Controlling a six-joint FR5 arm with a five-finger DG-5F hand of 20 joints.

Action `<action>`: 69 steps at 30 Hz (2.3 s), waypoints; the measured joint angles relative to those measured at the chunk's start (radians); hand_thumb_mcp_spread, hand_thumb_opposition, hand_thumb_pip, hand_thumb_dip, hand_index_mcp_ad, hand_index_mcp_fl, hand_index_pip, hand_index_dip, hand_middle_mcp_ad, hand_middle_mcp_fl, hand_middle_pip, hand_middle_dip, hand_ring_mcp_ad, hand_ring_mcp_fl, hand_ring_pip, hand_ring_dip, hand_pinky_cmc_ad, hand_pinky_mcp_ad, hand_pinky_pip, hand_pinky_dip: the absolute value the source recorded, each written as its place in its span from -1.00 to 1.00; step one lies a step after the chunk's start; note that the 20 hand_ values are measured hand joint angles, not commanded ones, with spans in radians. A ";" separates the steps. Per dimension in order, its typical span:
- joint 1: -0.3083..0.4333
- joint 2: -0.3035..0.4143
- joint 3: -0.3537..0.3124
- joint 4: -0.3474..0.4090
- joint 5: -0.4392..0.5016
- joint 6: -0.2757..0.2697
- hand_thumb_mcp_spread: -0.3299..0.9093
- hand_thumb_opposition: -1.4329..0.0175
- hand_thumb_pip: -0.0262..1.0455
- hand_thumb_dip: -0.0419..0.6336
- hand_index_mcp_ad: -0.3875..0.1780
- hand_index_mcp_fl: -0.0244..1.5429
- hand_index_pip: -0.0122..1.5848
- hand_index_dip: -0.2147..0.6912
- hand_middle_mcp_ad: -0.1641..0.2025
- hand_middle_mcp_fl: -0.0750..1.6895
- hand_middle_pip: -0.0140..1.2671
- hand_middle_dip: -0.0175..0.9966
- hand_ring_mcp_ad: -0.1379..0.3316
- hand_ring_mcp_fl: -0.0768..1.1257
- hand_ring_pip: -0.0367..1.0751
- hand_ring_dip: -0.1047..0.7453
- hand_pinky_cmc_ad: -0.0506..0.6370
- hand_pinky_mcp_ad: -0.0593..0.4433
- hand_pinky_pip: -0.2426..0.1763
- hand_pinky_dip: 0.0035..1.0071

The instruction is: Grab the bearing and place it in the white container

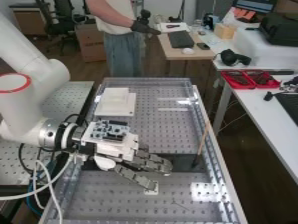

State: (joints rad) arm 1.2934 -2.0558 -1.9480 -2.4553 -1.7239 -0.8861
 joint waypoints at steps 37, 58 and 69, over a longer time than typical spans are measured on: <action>0.004 0.008 0.068 -0.154 -0.018 -0.025 0.32 -0.21 -0.02 0.06 -0.04 -0.71 0.58 0.10 0.30 -0.90 -0.76 -0.77 -0.26 -0.87 -0.78 -0.79 0.21 0.22 -0.34 -0.73; 0.004 0.004 0.071 -0.156 -0.019 -0.021 0.32 -0.21 -0.05 0.06 0.01 -0.55 0.50 0.07 0.28 -0.90 -0.76 -0.77 -0.26 -0.87 -0.78 -0.79 0.21 0.22 -0.34 -0.73; 0.004 0.015 0.054 -0.105 -0.028 -0.018 0.36 -0.31 -0.06 -0.05 0.01 -0.29 0.53 0.06 0.30 -0.90 -0.76 -0.75 -0.26 -0.87 -0.79 -0.77 0.20 0.22 -0.34 -0.73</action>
State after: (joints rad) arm 1.2971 -2.0404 -1.8941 -2.5607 -1.7519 -0.9038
